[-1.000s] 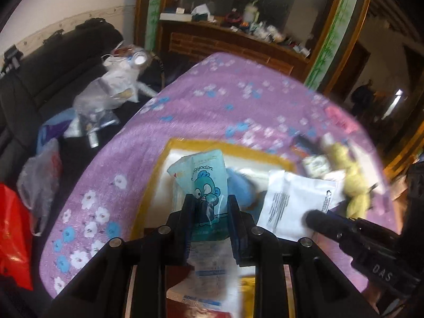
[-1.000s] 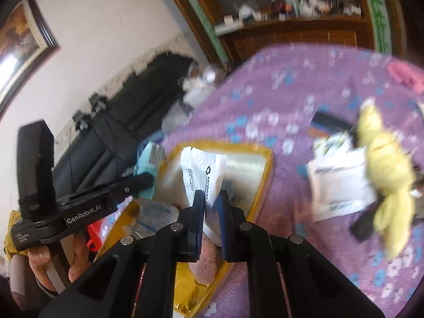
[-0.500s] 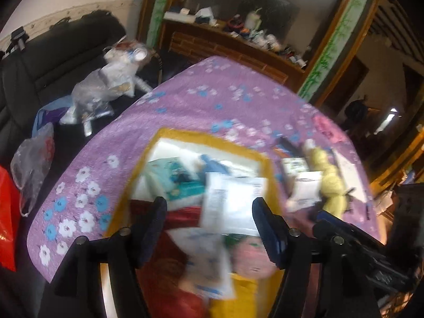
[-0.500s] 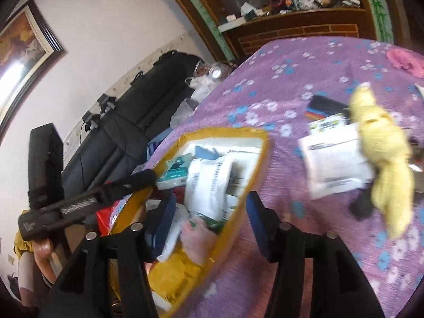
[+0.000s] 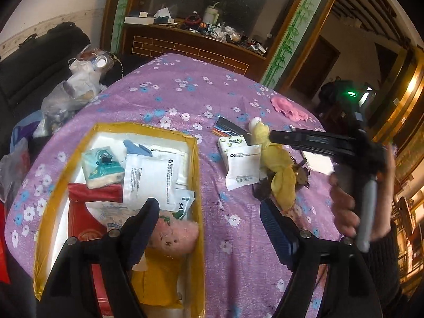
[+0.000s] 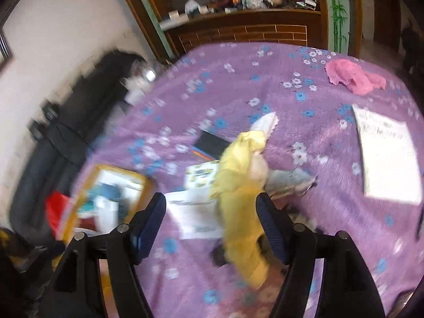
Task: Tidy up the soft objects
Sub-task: 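Grasp white paper slip with left tool while right tool grasps yellow towel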
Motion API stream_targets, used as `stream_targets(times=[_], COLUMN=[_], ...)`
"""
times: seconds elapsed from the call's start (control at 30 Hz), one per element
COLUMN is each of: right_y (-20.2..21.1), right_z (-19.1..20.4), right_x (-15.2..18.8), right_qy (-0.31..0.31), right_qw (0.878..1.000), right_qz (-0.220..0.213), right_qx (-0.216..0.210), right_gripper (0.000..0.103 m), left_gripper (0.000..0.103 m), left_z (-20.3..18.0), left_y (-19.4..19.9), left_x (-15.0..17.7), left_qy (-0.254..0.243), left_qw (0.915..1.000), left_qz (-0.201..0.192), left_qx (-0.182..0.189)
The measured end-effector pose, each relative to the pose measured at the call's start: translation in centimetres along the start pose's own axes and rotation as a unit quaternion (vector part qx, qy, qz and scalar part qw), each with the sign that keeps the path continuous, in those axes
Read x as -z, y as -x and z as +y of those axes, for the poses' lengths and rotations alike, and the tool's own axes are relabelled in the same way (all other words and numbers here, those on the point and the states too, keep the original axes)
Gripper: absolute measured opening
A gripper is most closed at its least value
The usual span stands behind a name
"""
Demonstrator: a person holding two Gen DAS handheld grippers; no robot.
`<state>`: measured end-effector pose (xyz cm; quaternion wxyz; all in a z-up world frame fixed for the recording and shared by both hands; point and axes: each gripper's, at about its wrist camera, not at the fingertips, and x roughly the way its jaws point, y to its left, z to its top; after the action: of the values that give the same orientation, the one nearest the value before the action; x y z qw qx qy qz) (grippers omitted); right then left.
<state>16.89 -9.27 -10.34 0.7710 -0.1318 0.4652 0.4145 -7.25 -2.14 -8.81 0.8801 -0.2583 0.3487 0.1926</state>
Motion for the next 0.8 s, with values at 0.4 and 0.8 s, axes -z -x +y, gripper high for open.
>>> stream_targets(times=[0.4, 0.8], right_y=[-1.5, 3.7], right_z=[-0.3, -7.1], right_x=[1.1, 3.8], right_qy=[0.040, -0.078], right_qw=[0.999, 0.974], right_qz=[-0.011, -0.168], right_qx=[0.024, -0.129], right_gripper=[0.031, 0.031], left_gripper=[0.082, 0.082], left_z=[-3.3, -7.8], left_y=[-3.4, -15.2], left_x=[-1.4, -5.8], left_qy=[-0.039, -0.080], left_qw=[0.9984, 0.9900], left_qz=[0.040, 0.108], left_qx=[0.008, -0.041])
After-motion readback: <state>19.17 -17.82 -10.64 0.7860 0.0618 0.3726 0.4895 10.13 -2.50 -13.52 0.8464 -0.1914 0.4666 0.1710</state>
